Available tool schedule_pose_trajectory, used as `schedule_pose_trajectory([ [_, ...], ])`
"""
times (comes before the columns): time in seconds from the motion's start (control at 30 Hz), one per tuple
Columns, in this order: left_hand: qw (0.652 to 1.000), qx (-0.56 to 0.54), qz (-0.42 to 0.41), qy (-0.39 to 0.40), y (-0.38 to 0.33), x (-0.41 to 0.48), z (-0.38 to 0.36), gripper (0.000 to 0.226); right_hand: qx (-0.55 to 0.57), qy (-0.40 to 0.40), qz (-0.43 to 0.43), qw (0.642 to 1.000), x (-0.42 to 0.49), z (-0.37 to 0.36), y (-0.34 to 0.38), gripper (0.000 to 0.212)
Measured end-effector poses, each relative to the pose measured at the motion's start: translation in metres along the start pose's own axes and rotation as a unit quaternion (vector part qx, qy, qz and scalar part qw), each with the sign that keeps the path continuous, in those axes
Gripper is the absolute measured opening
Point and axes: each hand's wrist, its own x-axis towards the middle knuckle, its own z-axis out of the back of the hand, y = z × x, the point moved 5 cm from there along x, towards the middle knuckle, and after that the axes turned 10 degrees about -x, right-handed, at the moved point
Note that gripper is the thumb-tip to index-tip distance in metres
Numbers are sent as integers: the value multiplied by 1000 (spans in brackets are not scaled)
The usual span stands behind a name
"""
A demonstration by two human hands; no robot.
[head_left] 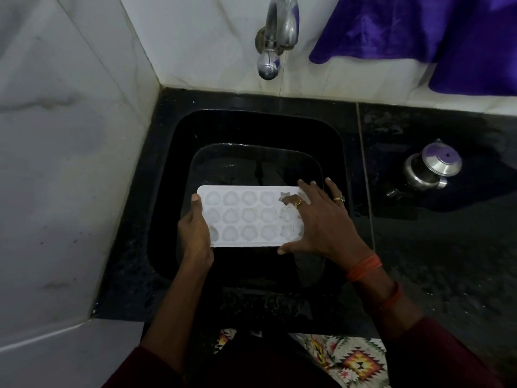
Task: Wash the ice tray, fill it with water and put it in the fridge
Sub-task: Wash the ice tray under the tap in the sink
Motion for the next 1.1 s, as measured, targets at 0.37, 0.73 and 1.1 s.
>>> schedule_pose_trajectory([
  [0.37,1000,-22,-7,5,-6,0,3,39,52,-118,-10,992,-9,-2,6,89],
  [0.73,1000,-5,8,-1,0,0,5,41,-9,-134,21,991,-7,-9,8,80],
  [1.1,1000,-14,5,-11,-2,0,5,43,-42,-151,43,987,-2,-13,13,72],
])
